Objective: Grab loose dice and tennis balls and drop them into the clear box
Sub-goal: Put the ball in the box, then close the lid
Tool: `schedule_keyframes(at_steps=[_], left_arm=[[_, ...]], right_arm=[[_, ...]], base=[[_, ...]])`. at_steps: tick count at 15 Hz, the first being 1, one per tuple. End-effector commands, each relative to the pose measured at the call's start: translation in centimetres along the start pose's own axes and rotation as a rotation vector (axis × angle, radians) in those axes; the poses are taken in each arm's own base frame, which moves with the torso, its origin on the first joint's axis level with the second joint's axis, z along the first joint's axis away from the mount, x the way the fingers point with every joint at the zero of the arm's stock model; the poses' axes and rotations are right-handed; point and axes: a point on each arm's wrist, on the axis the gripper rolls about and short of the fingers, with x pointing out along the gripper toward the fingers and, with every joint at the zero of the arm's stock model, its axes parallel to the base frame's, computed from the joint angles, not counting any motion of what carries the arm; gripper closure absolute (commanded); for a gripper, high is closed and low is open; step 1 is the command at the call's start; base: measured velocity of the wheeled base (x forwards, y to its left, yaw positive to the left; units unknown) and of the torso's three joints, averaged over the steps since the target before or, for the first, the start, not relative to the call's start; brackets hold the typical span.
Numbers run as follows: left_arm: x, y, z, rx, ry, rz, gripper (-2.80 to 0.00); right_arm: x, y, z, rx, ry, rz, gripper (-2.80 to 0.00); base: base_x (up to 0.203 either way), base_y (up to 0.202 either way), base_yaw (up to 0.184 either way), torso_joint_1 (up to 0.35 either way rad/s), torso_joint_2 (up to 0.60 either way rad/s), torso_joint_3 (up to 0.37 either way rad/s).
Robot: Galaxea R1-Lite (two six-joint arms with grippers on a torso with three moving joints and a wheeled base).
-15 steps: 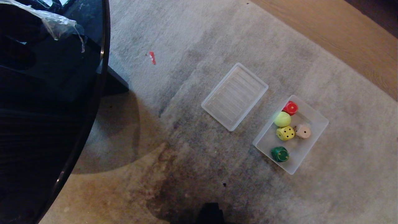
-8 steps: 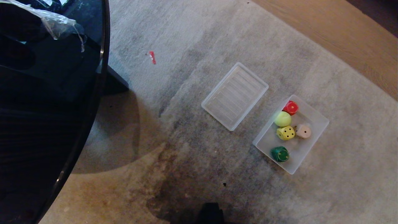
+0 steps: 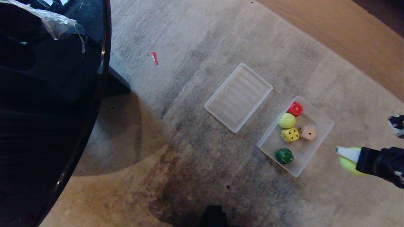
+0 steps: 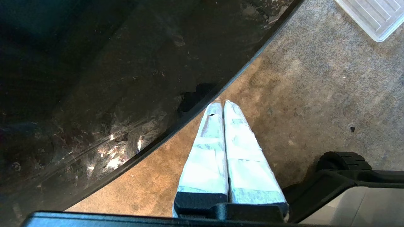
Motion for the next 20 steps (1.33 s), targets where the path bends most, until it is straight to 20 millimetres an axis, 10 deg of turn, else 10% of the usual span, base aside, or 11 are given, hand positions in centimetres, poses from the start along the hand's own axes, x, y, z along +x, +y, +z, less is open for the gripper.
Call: schedule_keyframes(at_steps=[1, 7, 8, 14, 19, 20], left_arm=[[0.0, 0.0, 0.0, 0.000, -0.001, 0.000, 0.00], [0.0, 0.0, 0.0, 0.000, 0.000, 0.001, 0.00], [0.0, 0.0, 0.0, 0.000, -0.001, 0.000, 0.00], [0.0, 0.0, 0.0, 0.000, -0.001, 0.001, 0.00], [0.0, 0.0, 0.0, 0.000, 0.000, 0.001, 0.00], [0.0, 0.0, 0.0, 0.000, -0.001, 0.001, 0.00]], right_arm=[[7.8, -0.3, -1.5, 0.007, 0.017, 0.042, 0.00], [14.3, 0.4, -1.1, 0.005, -0.050, 0.180, 0.00], [14.6, 0.5, -1.2, 0.006, -0.045, 0.186, -2.80], [14.8, 1.1, -1.3, -0.002, -0.043, 0.223, -2.80], [7.6, 1.3, 2.1, -0.011, -0.139, 0.274, -2.80], [5.6, 1.3, 2.6, -0.011, -0.148, 0.273, 0.00]], base=[[0.000, 0.000, 0.000, 0.000, 0.00, 0.000], [0.000, 0.000, 0.000, 0.000, 0.00, 0.000], [0.000, 0.000, 0.000, 0.000, 0.00, 0.000], [0.000, 0.000, 0.000, 0.000, 0.00, 0.000], [0.000, 0.000, 0.000, 0.000, 0.00, 0.000], [0.000, 0.000, 0.000, 0.000, 0.00, 0.000]])
